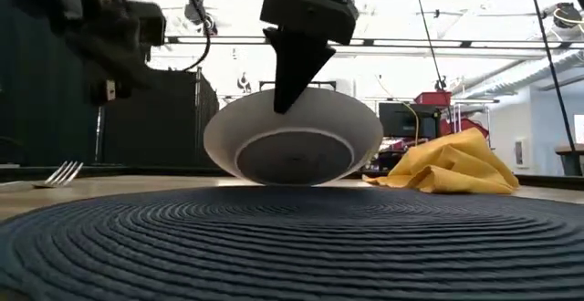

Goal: Set table place
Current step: Put the blue plate on the blue table mat

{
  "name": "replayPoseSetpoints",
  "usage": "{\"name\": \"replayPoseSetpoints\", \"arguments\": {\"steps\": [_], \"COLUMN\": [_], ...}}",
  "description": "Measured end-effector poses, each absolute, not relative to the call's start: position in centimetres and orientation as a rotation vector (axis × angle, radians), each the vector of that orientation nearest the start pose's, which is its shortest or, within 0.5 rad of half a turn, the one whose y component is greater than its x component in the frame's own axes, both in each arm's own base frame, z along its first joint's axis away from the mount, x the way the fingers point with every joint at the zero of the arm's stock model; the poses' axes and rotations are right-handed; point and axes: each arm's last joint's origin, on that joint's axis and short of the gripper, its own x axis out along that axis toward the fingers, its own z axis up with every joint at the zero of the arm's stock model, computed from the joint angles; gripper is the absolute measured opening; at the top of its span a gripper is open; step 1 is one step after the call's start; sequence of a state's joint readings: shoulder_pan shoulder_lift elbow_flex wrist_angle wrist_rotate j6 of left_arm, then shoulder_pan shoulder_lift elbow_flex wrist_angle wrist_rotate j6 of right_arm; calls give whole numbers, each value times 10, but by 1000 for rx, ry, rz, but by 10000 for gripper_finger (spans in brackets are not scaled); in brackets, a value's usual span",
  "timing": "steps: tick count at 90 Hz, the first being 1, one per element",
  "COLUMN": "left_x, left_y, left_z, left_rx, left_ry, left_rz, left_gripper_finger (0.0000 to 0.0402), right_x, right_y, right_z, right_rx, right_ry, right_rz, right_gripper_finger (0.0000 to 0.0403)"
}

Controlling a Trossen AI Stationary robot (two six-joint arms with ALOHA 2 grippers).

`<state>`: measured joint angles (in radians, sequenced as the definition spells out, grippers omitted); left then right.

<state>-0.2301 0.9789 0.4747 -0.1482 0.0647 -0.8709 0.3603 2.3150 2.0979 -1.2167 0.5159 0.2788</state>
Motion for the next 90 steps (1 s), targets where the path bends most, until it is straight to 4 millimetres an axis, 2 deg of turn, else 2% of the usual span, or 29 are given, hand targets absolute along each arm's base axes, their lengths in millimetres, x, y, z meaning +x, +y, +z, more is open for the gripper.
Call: {"name": "replayPoseSetpoints", "arguments": {"steps": [9, 20, 34, 53, 73, 90], "left_x": [197, 208, 225, 233, 238, 238], "left_y": [-66, -82, -90, -93, -91, -82], "left_z": [190, 163, 132, 108, 103, 104], "left_rx": [-772, -757, -737, -716, -718, -734], "left_ry": [726, 813, 836, 881, 897, 909], "left_rz": [-13, 44, 71, 100, 128, 162], "left_gripper_finger": [0, 0, 0, 0, 0, 0], "right_x": [439, 440, 441, 440, 437, 425], "right_y": [149, 146, 144, 143, 147, 164], "right_z": [211, 211, 211, 212, 216, 230], "right_rx": [-375, -374, -376, -380, -342, -299], "right_ry": [1259, 1261, 1262, 1264, 1268, 1250], "right_rz": [-305, -309, -312, -313, -291, -273], "right_gripper_finger": [0, 0, 0, 0, 0, 0]}}
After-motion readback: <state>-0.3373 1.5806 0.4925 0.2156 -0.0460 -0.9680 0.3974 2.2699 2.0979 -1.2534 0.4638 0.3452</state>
